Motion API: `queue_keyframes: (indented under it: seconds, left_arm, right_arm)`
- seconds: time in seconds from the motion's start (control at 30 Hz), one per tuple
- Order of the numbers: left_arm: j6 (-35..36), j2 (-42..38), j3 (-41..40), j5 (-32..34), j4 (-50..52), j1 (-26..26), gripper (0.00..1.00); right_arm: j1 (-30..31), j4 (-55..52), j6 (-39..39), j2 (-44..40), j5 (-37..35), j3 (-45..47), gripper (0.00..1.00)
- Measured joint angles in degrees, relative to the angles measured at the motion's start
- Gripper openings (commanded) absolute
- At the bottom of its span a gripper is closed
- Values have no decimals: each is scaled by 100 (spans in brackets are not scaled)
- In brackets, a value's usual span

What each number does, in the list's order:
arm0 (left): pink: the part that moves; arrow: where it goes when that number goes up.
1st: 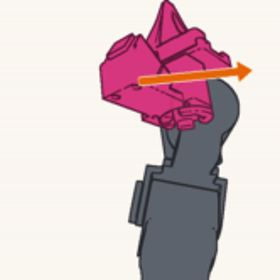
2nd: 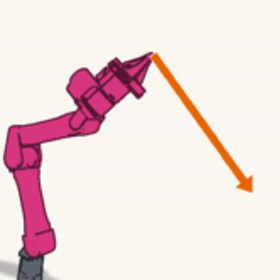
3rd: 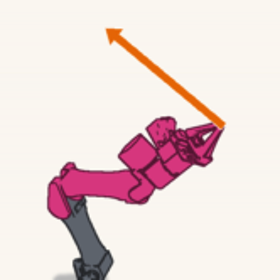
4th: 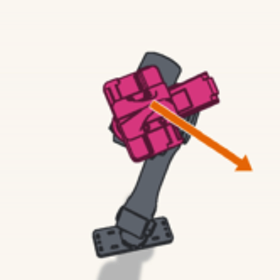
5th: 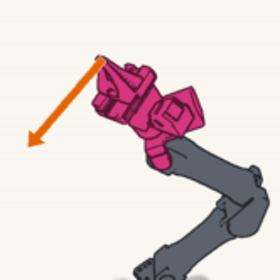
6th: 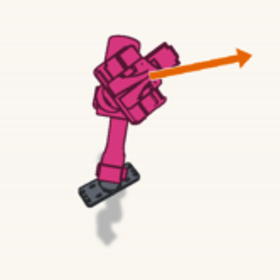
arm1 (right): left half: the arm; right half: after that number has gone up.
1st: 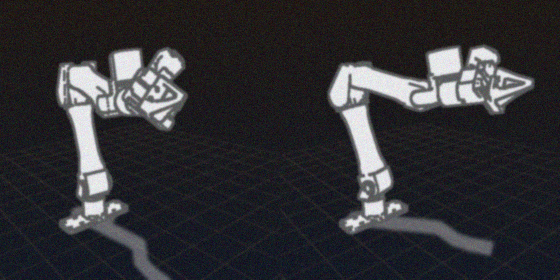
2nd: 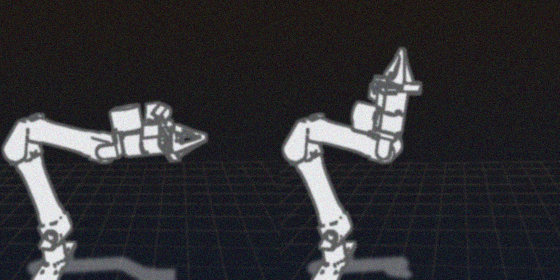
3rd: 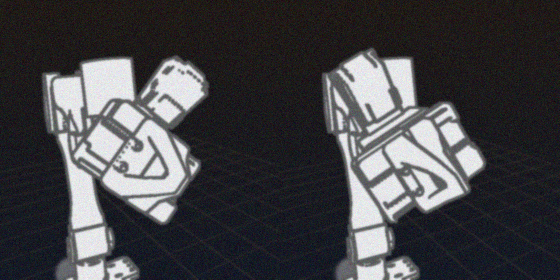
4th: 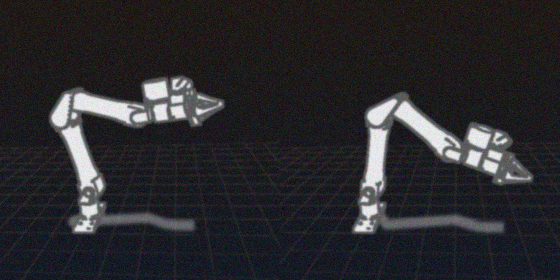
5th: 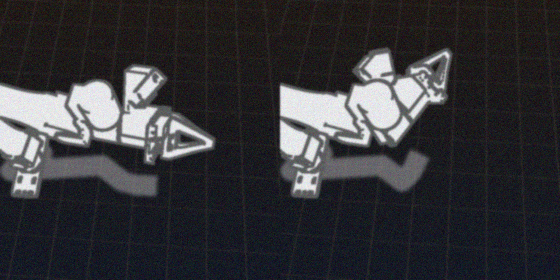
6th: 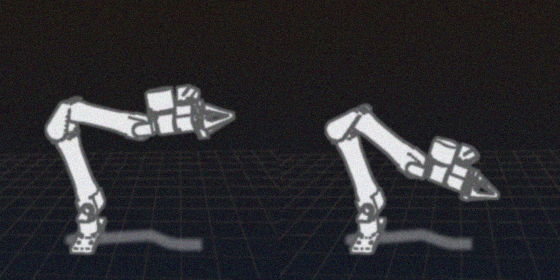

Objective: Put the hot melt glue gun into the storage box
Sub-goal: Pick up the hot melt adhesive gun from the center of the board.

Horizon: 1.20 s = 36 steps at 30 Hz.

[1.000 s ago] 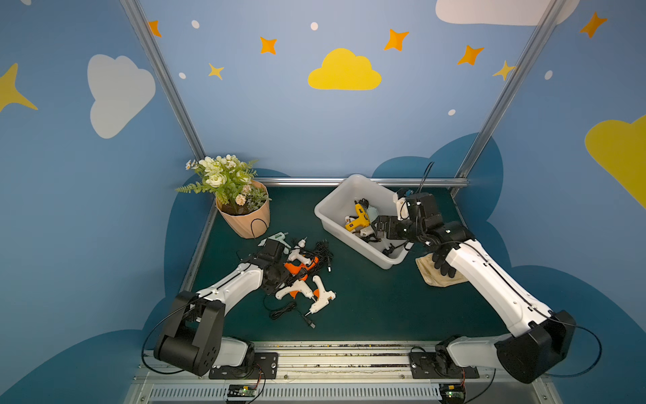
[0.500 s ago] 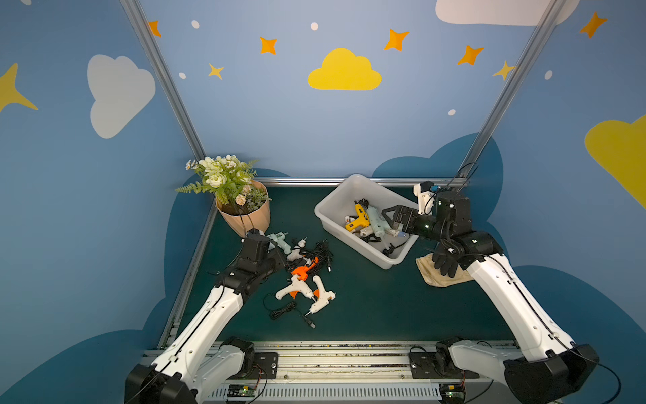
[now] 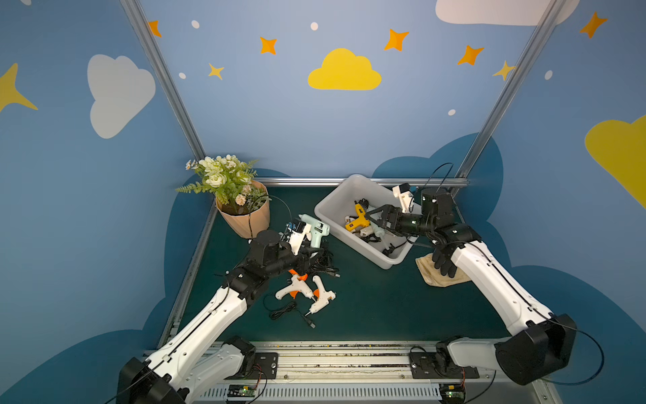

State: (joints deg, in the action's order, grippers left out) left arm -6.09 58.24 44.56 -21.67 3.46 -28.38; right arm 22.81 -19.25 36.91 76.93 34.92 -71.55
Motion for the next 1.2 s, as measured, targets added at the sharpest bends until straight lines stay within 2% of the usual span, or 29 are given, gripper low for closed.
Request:
queue_keyframes:
  seconds: [0.3, 0.6, 0.7, 0.83, 0.97, 1.03, 1.13, 1.2]
  left_arm:
    - [780, 715, 535, -807, -160, -247, 3]
    - [1027, 1086, 741, -1047, -39, -317, 3]
    - [1093, 1130, 743, -1095, 17, -339, 3]
    - [1126, 1139, 756, -1088, 61, -352, 3]
    - [1121, 1200, 815, -918, 94, -354, 3]
    - [1119, 1228, 826, -800, 96, -354, 3]
    - [1099, 1228, 828, -697, 107, -354, 3]
    - [1069, 1228, 841, -656, 107, -358, 9]
  right_arm:
    - [422, 234, 42, 529, 822, -376, 78]
    - [710, 278, 11, 909, 1185, -632, 72]
    - [796, 273, -2, 1045, 1263, -680, 68]
    - [901, 192, -61, 1266, 1307, -820, 50]
    - [1025, 101, -109, 1392, 1344, -916, 47]
    - [1084, 20, -129, 1397, 1360, -916, 41]
    - [1117, -125, -236, 1399, 1213, -916, 13]
    - [1093, -232, -269, 1410, 1163, -914, 3]
